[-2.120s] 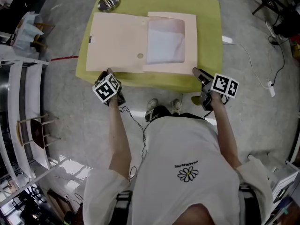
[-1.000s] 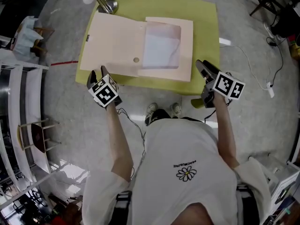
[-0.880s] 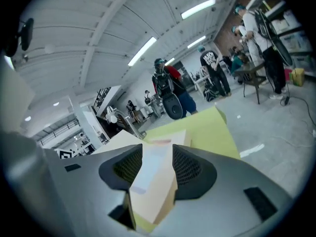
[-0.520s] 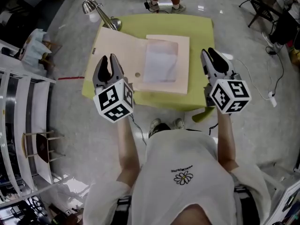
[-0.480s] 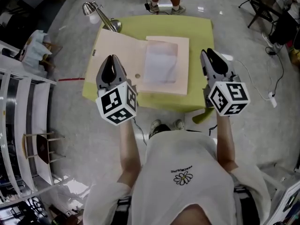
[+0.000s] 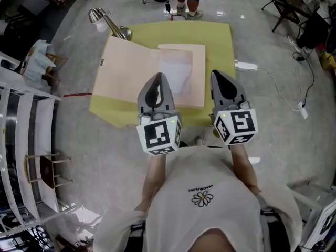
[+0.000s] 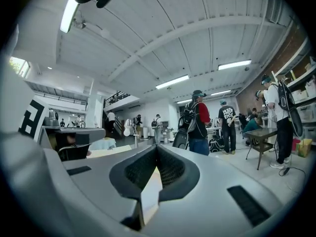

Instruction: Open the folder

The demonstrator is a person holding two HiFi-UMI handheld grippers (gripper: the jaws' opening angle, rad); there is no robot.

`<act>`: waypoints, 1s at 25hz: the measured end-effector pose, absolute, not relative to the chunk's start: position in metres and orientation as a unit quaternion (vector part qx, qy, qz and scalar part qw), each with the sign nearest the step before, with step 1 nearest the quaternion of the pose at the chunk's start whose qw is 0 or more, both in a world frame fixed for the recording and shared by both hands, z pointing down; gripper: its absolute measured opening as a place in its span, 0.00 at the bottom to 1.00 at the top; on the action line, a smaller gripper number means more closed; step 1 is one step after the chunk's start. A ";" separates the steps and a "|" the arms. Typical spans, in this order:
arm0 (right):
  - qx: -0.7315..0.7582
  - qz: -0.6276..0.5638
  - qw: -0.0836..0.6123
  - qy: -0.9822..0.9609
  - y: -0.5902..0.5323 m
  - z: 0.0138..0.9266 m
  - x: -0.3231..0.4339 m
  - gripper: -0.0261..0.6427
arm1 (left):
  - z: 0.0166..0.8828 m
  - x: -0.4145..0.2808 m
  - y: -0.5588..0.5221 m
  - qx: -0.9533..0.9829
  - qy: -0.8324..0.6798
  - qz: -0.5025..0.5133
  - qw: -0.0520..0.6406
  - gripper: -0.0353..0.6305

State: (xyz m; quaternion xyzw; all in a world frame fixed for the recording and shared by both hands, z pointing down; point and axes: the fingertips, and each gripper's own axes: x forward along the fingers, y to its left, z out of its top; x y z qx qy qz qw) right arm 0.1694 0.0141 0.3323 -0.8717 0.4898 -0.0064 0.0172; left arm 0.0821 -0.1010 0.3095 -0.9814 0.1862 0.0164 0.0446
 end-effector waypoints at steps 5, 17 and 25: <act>-0.868 -0.007 -0.004 0.496 0.010 0.338 0.166 0.06 | 0.321 0.081 -0.103 -0.980 0.190 0.004 0.050 0.07; -0.867 -0.006 -0.009 0.499 0.005 0.341 0.160 0.06 | 0.323 0.073 -0.114 -0.978 0.205 0.001 0.046 0.07; -0.870 -0.007 -0.010 0.494 0.008 0.343 0.163 0.06 | 0.324 0.074 -0.116 -0.977 0.207 0.000 0.045 0.07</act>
